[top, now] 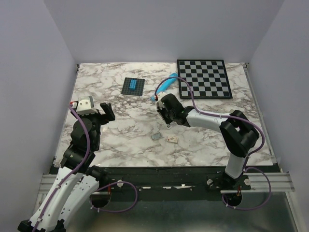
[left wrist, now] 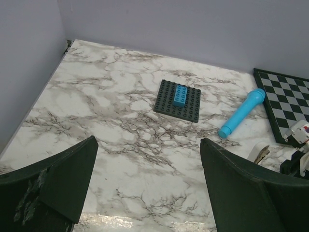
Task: Load the staples into the stapler
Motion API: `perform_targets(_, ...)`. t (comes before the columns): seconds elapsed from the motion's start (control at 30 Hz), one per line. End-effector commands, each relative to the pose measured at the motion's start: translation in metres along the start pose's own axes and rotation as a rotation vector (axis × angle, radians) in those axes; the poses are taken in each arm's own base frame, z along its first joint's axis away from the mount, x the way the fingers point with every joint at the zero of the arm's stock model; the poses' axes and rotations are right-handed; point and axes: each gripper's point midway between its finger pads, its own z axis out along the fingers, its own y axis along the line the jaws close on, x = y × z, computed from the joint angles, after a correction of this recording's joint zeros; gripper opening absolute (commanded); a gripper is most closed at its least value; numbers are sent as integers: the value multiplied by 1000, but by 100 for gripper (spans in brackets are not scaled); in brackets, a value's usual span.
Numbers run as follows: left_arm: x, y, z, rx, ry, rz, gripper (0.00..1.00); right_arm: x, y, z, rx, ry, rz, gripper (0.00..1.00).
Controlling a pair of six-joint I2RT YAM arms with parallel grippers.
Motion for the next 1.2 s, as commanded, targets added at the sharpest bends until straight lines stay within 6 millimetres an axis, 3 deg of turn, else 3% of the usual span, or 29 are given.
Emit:
perform_targets(0.0,0,-3,1,16,-3,-3,95,3,-2,0,-4,-3,-3,20)
perform_targets(0.5,0,-3,2,21,-2,-6,95,-2,1,-13,-19,-13,61,20)
perform_targets(1.17,2,-5,3,28,7,-6,95,-12,4,-15,-54,-42,82,20)
